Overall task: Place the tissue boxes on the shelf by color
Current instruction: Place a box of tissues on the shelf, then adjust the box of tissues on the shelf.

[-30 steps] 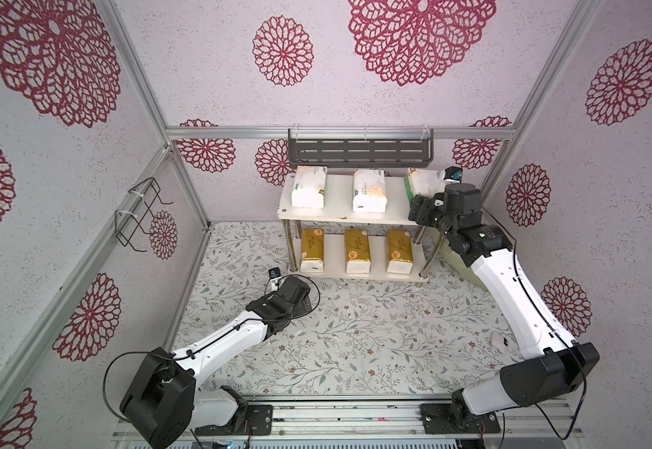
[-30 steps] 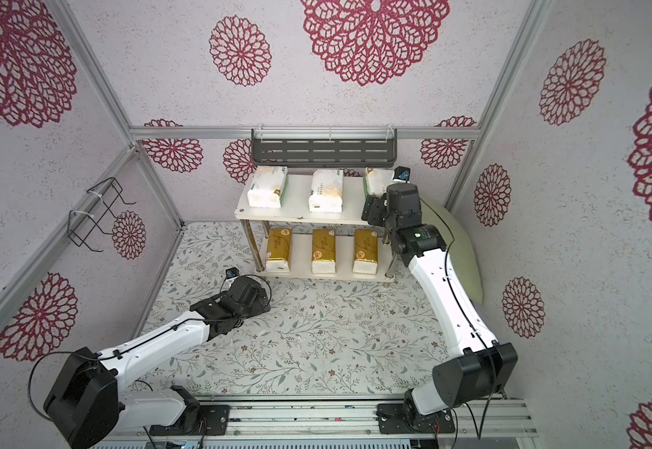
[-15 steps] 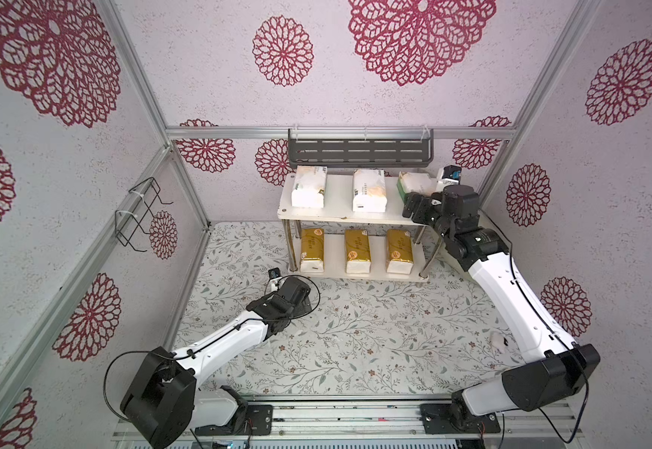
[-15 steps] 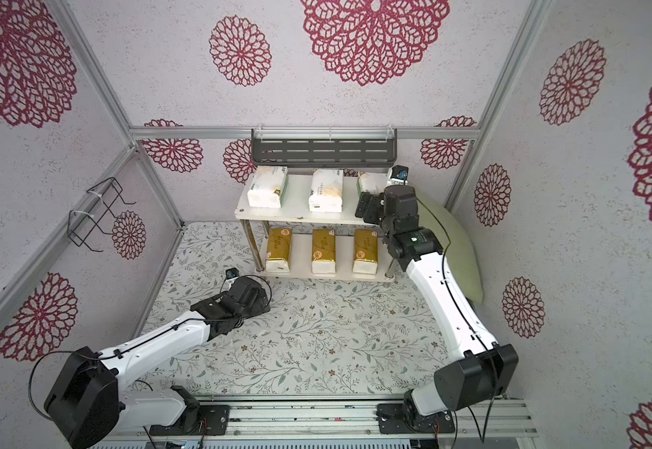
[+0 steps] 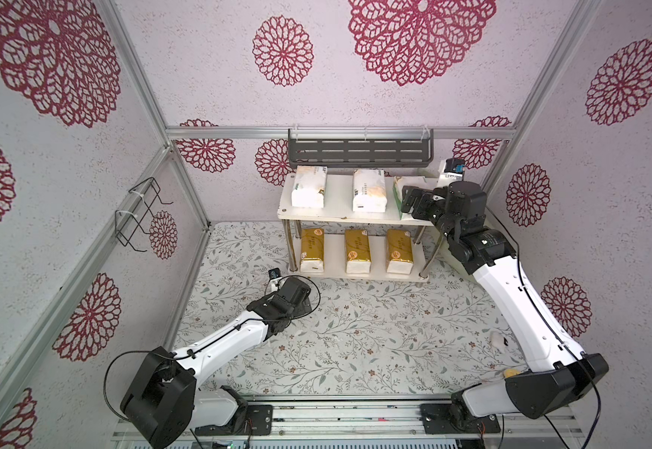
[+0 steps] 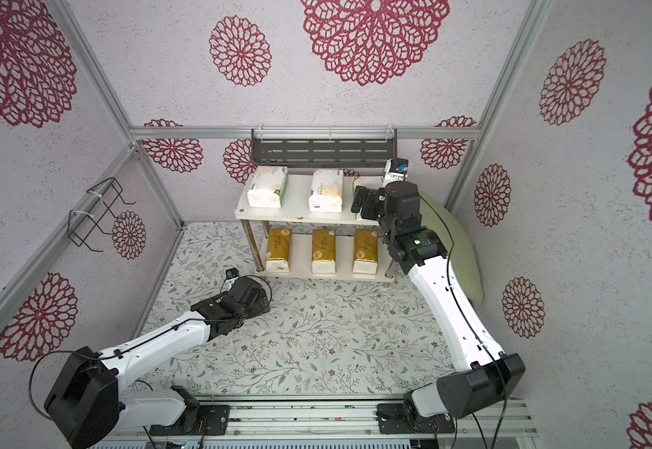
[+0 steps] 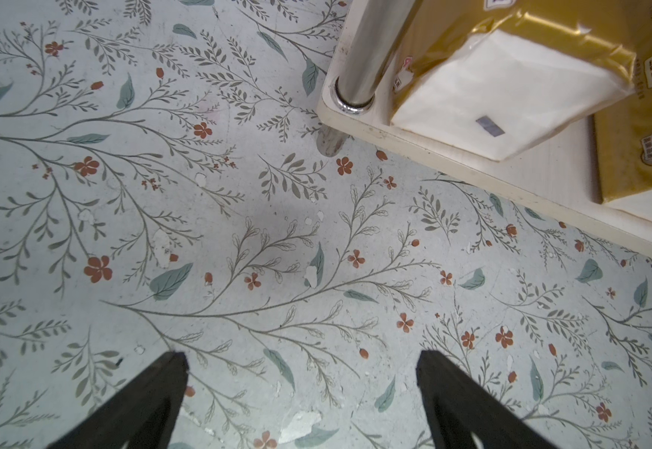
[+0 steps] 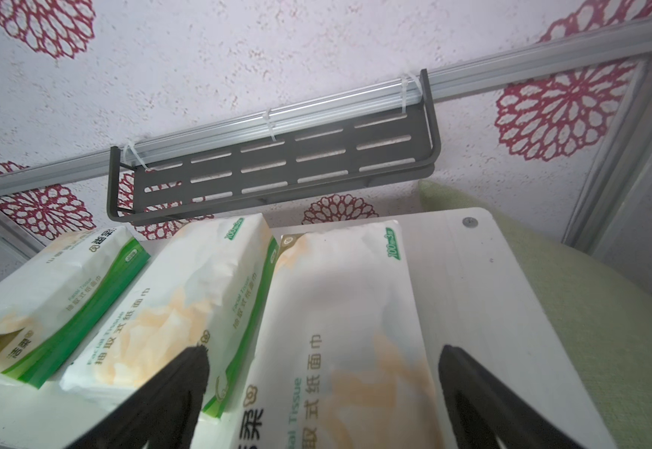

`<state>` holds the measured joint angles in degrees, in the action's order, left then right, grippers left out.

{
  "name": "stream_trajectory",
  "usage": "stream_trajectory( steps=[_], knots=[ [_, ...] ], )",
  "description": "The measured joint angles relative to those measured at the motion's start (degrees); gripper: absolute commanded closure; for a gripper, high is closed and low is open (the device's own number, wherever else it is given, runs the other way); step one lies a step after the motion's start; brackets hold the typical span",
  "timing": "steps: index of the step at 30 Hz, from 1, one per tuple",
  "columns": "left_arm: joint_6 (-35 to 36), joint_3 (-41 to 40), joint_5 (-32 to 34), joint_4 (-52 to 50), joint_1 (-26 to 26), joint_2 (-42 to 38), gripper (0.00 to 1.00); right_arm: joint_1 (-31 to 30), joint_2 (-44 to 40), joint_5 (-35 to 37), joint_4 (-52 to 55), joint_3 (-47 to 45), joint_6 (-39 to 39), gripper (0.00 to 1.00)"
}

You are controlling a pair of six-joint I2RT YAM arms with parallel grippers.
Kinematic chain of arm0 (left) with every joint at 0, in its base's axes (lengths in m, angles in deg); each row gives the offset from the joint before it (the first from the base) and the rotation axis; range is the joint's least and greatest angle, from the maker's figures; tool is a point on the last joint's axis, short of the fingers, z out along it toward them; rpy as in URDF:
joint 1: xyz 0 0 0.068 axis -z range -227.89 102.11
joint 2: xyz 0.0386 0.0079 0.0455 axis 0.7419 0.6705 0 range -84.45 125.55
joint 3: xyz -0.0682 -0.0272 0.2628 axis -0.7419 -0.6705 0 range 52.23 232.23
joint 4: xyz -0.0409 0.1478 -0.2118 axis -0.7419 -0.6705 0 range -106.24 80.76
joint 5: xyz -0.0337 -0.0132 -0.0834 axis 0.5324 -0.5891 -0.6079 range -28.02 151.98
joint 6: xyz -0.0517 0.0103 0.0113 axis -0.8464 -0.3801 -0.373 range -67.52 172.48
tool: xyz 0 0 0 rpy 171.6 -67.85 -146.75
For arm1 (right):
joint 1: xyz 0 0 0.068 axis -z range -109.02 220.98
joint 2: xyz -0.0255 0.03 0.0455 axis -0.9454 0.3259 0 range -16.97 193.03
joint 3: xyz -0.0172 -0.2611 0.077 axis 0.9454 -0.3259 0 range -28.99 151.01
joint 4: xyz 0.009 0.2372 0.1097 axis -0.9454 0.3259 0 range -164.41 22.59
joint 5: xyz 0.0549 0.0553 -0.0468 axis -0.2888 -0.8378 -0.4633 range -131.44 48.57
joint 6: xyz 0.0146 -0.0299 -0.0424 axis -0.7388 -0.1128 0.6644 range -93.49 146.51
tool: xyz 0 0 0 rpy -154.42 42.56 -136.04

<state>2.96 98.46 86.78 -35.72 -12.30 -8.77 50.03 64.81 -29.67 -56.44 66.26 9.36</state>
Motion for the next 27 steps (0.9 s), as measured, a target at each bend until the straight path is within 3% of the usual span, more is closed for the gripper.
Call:
stream_trajectory(
  steps=[9, 16, 27],
  knots=[
    [0.0, 0.0, 0.2, -0.2, 0.0, 0.0, 0.01, 0.2, -0.3, -1.0, 9.8, 6.8, 9.3, 0.01],
    [0.2, 0.1, 0.2, -0.2, 0.0, 0.3, 0.00, 2.3, -0.8, -5.6, 15.8, 8.3, 16.3, 0.01],
    [0.2, 0.1, 0.2, -0.3, 0.0, 0.3, 0.01, 4.3, 0.1, -11.3, 17.1, 8.0, 17.6, 0.01]
  ],
)
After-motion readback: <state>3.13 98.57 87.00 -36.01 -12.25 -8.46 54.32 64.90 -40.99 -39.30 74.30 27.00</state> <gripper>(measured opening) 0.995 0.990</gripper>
